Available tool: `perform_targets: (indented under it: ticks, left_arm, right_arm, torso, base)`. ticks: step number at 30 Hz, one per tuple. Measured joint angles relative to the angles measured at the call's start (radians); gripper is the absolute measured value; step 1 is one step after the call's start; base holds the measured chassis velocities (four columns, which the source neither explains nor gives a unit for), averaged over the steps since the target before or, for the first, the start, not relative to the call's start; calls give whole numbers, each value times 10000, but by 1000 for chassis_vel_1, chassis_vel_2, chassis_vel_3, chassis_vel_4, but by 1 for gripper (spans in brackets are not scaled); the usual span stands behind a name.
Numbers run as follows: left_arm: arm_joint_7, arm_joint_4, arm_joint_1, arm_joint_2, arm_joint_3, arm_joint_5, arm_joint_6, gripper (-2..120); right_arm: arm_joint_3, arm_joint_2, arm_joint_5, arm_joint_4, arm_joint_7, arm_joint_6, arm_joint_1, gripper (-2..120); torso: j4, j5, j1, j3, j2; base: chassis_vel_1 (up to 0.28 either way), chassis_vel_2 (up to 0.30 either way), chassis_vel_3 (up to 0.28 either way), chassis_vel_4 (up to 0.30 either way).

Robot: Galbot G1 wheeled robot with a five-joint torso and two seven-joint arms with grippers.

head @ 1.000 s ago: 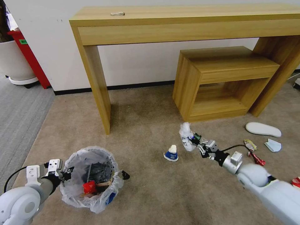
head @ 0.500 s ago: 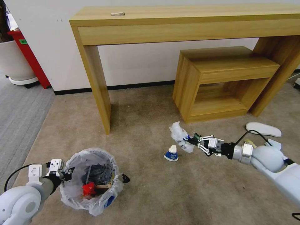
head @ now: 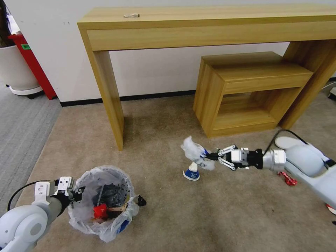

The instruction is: Pick up the trash bin and place the garbage on the floor into it.

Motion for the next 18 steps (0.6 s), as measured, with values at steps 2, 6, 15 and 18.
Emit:
perform_targets:
  ticks: [2, 6, 15, 18]
  left_arm:
    - [2, 8, -24, 5, 20, 5, 3, 0]
    - [7, 84, -36, 61, 23, 11, 6, 0]
    - [32, 320, -230, 135, 308, 32, 22, 0]
    - [74, 410, -319, 139, 422, 50, 28, 0]
  right_arm:
    - [-659, 360, -35, -236, 23, -47, 576, 0]
    - [-1877, 1010, -47, -651, 135, -103, 1617, 0]
    - [-3887, 1975, 68, -1383, 289, -129, 3686, 0]
    - [-4205, 2229, 87, -1546, 299, -111, 3958, 0]
  torso:
    - [-1, 0, 0, 0, 0]
    - [0, 2, 0, 1, -1]
    - [1, -4, 0, 0, -1]
    - [1, -2, 0, 0, 0]
  base:
    - [0, 0, 0, 0]
    - [0, 0, 0, 0]
    - [0, 0, 0, 0]
    - [0, 0, 0, 0]
